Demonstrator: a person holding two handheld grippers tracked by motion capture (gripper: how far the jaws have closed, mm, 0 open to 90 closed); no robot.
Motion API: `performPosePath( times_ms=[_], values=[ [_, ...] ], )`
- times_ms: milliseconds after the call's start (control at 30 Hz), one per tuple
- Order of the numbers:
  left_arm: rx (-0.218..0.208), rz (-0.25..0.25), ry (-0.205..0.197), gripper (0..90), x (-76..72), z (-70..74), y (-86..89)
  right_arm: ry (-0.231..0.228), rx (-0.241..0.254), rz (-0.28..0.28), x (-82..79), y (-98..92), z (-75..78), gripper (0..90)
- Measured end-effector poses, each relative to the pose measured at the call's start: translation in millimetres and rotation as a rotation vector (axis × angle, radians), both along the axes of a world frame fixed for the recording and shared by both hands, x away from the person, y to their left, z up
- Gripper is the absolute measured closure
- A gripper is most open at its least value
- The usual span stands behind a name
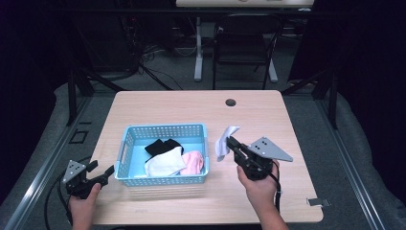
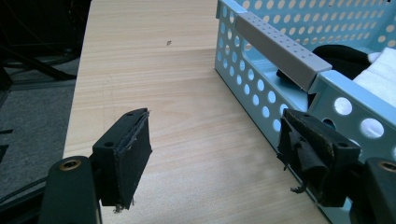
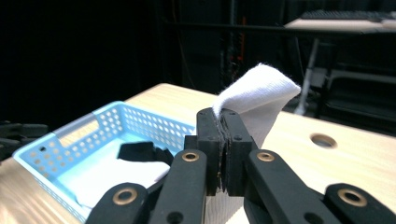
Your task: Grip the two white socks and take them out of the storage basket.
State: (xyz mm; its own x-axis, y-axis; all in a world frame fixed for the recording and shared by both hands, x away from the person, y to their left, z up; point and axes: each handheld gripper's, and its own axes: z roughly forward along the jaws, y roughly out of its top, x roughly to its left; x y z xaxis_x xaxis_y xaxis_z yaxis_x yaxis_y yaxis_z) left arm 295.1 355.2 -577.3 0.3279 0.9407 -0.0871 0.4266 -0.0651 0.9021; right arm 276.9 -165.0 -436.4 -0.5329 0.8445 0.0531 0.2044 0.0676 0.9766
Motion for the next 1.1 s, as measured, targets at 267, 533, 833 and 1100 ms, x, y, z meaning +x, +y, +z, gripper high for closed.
performPosePath(
  times_ms=[267, 533, 833, 1100],
  values=[
    [0.004, 0.0, 0.0, 25.2, -0.1, 0.1, -0.7, 0.089, -0.023, -0.013, 1.6, -19.9, -26.2, 88.0],
    [0.002, 0.002, 0.0, 25.2, -0.3, 0.1, 0.2, 0.166, -0.078, -0.018, 11.6, -33.1, -54.7, 87.8],
    [0.006, 0.0, 0.0, 25.2, -0.2, 0.2, -0.8, 0.236, -0.041, -0.103, 12.2, -63.8, -79.6, 87.7],
    [0.004, -0.002, 0.0, 25.2, 0.1, 0.1, -0.8, 0.289, 0.013, -0.17, 16.1, -81.4, -93.5, 86.9]
  ],
)
